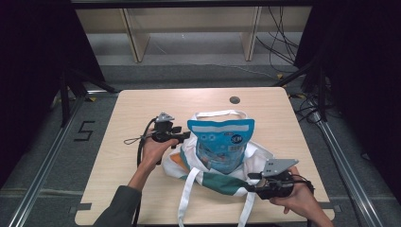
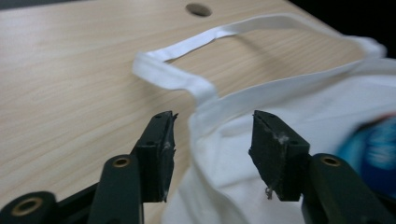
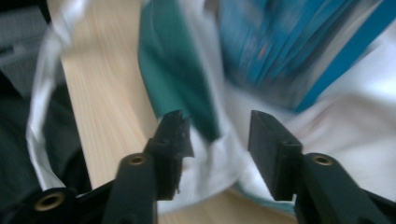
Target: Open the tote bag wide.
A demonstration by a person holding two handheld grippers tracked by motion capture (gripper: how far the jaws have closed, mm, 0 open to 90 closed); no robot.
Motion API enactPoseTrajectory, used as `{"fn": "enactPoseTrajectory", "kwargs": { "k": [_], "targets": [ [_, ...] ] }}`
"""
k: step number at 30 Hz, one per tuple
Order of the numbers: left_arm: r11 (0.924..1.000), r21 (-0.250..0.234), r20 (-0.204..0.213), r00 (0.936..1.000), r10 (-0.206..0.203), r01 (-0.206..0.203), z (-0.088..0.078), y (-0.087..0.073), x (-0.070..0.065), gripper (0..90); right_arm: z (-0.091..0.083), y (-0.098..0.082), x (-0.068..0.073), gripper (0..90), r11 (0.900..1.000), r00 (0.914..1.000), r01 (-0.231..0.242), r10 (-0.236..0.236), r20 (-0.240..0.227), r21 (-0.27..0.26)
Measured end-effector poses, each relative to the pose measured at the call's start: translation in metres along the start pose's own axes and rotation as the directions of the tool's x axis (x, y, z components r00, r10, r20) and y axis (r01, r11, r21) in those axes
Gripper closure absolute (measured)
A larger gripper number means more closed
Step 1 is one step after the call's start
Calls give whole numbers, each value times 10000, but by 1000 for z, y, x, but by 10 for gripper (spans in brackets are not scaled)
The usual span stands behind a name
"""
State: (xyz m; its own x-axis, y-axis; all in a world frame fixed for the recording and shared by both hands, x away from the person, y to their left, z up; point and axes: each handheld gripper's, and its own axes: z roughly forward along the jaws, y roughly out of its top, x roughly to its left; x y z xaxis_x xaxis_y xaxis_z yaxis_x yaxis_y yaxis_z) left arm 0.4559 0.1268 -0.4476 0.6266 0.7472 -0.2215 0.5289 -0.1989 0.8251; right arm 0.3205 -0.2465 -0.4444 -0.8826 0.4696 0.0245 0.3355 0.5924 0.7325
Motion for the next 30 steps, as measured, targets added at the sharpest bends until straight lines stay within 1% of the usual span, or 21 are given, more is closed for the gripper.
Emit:
{"fn": "enactPoseTrajectory", "kwargs": {
  "k": [3, 4, 5, 6, 9, 11, 12, 14, 15, 16, 17, 18, 19, 21, 22, 24, 26, 27, 28, 29, 30],
  "targets": [
    [9990, -145, 257, 9987, 430, -427, -18, -5, -18, 597, -23, 9, -1, 543, 9947, 9993, -335, 351, 148, -972],
    [9982, -61, 372, 9975, 604, -602, -21, -8, -25, 626, -29, 11, -5, 546, 9923, 9991, -113, 162, 388, -1236],
    [9979, -52, 502, 9966, 648, -646, -24, -13, -31, 637, -34, 12, -5, 547, 9904, 9963, -419, 513, 687, -1318],
    [9972, -33, 614, 9953, 754, -753, -27, -18, -37, 654, -38, 12, -11, 549, 9894, 9921, -356, 520, 1141, -1411],
    [9957, -23, 964, 9910, 924, -926, -31, -35, -51, 692, -43, 7, -27, 546, 9872, 9691, -711, 1023, 2246, -1425],
    [9942, 177, 1103, 9885, 1031, -1057, -30, -49, -56, 708, -40, 1, -41, 530, 9844, 9365, -1083, 1478, 3180, -1388],
    [9912, 425, 1161, 9860, 1198, -1254, -29, -54, -58, 714, -36, -2, -46, 531, 9826, 9253, -1301, 1683, 3397, -1324],
    [9872, 731, 1106, 9849, 1331, -1416, -26, -66, -60, 733, -25, -7, -57, 560, 9830, 9274, -1488, 1766, 3299, -1079],
    [9846, 872, 1195, 9828, 1409, -1517, -25, -70, -60, 743, -19, -10, -63, 607, 9878, 9306, -1285, 1509, 3336, -884],
    [9759, 1126, 1125, 9782, 1743, -1868, -24, -73, -59, 758, -13, -12, -66, 662, 9909, 9297, -1224, 1343, 3430, -564],
    [9697, 1262, 1064, 9747, 1967, -2094, -24, -76, -58, 779, -7, -15, -72, 746, 9934, 9231, -1138, 1118, 3679, -165],
    [9574, 1610, 924, 9695, 2270, -2396, -21, -81, -59, 797, -4, -17, -76, 796, 9939, 9223, -1105, 1007, 3731, 50],
    [9470, 1797, 943, 9629, 2527, -2662, -18, -85, -58, 814, 2, -20, -79, 816, 9914, 9209, -1298, 1152, 3723, 143],
    [9435, 2049, 834, 9651, 2483, -2604, -11, -95, -57, 832, 12, -24, -84, 842, 9898, 9235, -1181, 798, 3751, 801],
    [9438, 2046, 841, 9653, 2472, -2595, -8, -98, -55, 840, 17, -25, -85, 850, 9884, 9196, -1189, 738, 3859, 942],
    [9428, 2094, 831, 9654, 2472, -2594, -7, -97, -55, 860, 28, -25, -91, 870, 9845, 9173, -1174, 572, 3941, 1304],
    [9401, 2070, 542, 9627, 2652, -2707, -4, -97, -54, 886, 34, -25, -97, 874, 9835, 9101, -1186, 529, 4109, 1362],
    [9379, 2032, 600, 9597, 2745, -2810, -3, -96, -52, 892, 36, -24, -101, 875, 9836, 9071, -1204, 540, 4174, 1344],
    [9424, 2031, 571, 9641, 2594, -2657, -2, -96, -50, 891, 39, -23, -104, 875, 9828, 9040, -1281, 606, 4233, 1329],
    [9446, 1977, 517, 9651, 2567, -2619, 0, -95, -49, 892, 41, -22, -108, 875, 9825, 9008, -1334, 655, 4293, 1301],
    [9438, 1956, 443, 9638, 2630, -2665, 1, -93, -48, 892, 44, -21, -111, 876, 9819, 8980, -1399, 714, 4341, 1279]
  ]
}}
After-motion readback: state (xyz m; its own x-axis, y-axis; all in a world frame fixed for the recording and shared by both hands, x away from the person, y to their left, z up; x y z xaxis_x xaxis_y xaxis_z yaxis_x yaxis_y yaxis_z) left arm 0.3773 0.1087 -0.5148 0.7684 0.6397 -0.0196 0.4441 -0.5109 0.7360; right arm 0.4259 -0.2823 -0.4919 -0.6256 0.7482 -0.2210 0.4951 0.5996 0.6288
